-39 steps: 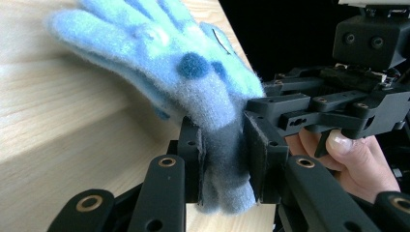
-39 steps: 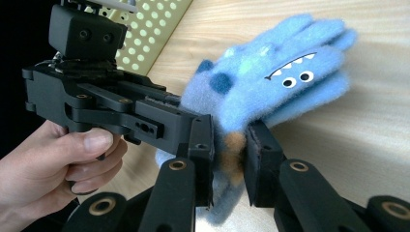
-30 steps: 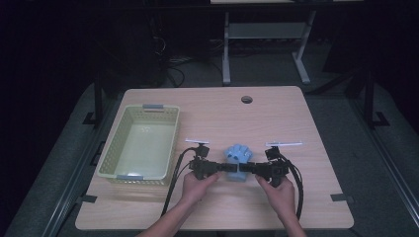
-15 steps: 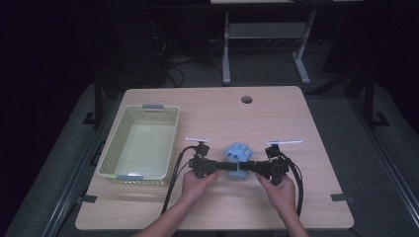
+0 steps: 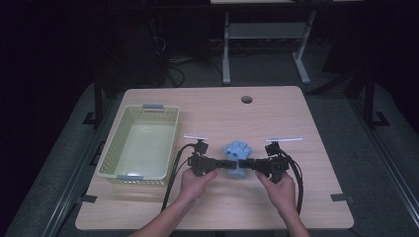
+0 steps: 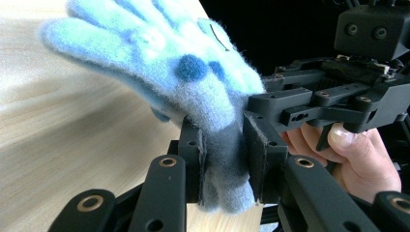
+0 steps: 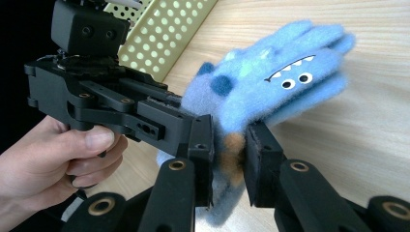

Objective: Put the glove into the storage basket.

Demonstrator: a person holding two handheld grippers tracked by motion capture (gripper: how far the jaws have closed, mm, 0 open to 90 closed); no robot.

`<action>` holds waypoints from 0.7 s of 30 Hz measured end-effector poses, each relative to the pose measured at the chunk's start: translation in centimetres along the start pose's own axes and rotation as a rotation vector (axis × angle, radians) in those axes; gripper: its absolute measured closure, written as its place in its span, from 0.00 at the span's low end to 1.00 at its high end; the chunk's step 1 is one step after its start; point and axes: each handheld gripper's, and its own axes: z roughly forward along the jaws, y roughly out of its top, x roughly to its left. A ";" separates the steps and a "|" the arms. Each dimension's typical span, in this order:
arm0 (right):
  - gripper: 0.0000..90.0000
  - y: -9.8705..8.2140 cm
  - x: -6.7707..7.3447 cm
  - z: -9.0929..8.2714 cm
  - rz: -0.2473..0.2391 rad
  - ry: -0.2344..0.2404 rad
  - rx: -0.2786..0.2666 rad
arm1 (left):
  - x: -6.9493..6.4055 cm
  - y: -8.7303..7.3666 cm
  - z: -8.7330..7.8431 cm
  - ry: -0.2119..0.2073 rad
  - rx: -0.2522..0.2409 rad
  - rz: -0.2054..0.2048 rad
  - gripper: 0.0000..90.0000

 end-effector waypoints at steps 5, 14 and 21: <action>0.84 0.2 0.2 0.1 -0.003 0.008 0.001 | -0.2 0.2 -0.5 -0.001 -0.002 0.006 0.79; 0.84 1.4 1.4 0.0 -0.033 0.010 0.002 | -0.8 0.8 -1.6 -0.002 -0.021 0.021 0.79; 0.84 2.2 2.1 0.2 -0.045 0.024 -0.002 | -0.9 1.3 -2.7 -0.005 -0.026 0.043 0.79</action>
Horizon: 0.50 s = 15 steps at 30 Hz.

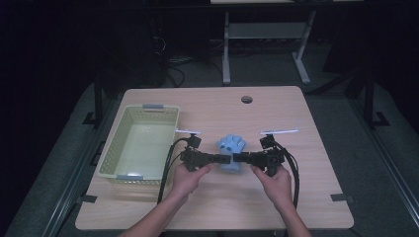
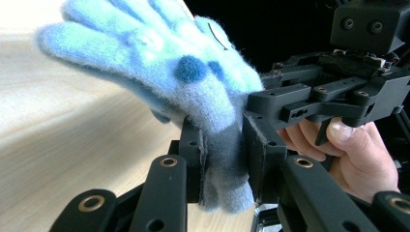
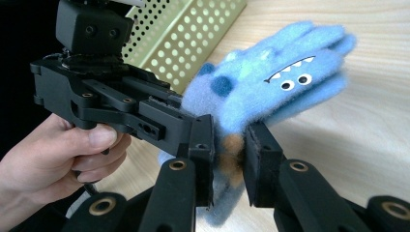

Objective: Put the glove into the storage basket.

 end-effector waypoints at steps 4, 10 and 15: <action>0.84 0.5 0.4 0.4 -0.007 0.005 0.009 | 0.1 0.2 -0.6 0.000 -0.002 -0.006 0.79; 0.84 1.3 1.0 1.0 -0.019 0.017 0.019 | 0.1 0.6 -1.8 0.012 -0.014 -0.001 0.79; 0.84 2.0 1.6 1.7 -0.035 0.025 0.024 | 0.1 0.8 -2.9 0.022 -0.024 0.009 0.79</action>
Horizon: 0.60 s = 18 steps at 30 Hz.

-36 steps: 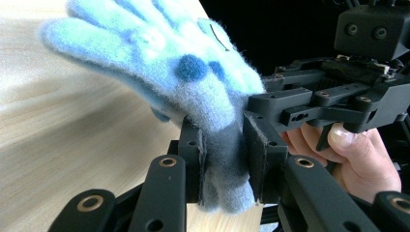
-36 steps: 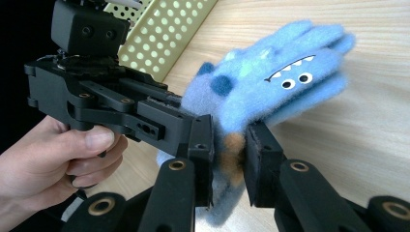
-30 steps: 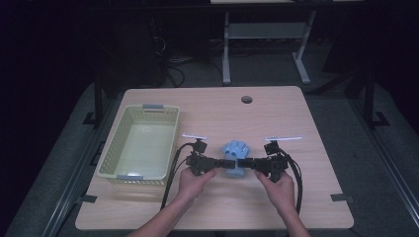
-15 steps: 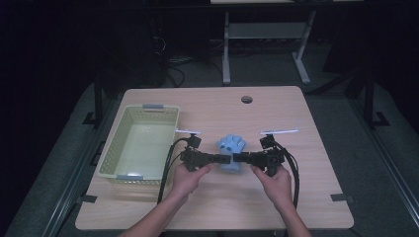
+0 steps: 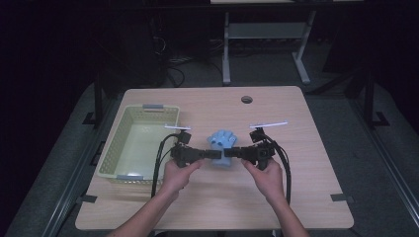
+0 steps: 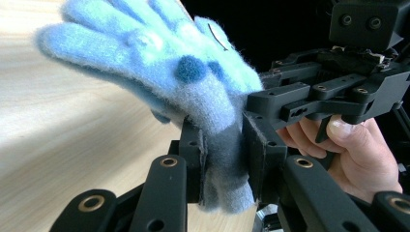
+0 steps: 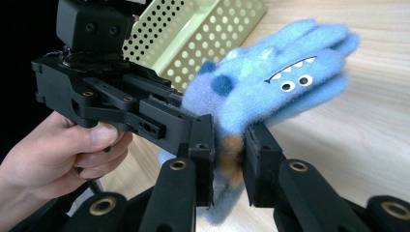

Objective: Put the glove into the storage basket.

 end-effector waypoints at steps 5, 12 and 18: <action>0.84 0.6 0.5 0.6 -0.005 0.010 0.007 | 0.1 0.1 -0.9 0.009 -0.009 0.006 0.79; 0.84 1.2 1.2 1.4 -0.015 0.021 0.012 | 0.2 0.3 -2.1 0.017 -0.019 0.007 0.79; 0.84 1.7 1.8 2.3 -0.036 0.029 0.019 | 0.5 0.3 -3.2 0.025 -0.026 0.013 0.79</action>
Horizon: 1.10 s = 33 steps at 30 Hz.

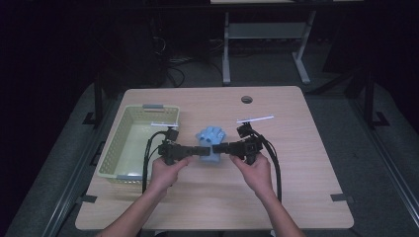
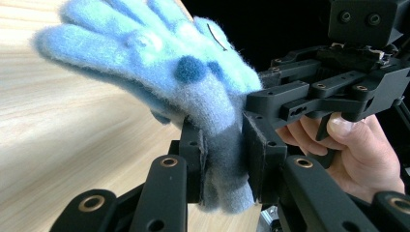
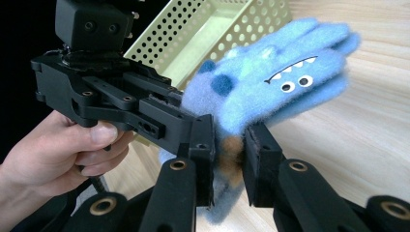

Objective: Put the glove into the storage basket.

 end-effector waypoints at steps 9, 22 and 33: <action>0.84 0.8 0.9 1.3 -0.009 0.016 0.003 | 0.5 0.2 -1.7 0.006 -0.017 -0.004 0.79; 0.85 2.1 2.0 3.0 -0.040 0.038 0.014 | 0.9 0.3 -4.1 0.021 -0.037 -0.010 0.79; 0.85 3.2 3.2 4.3 -0.065 0.063 0.007 | 0.9 0.8 -6.1 0.042 -0.054 -0.003 0.80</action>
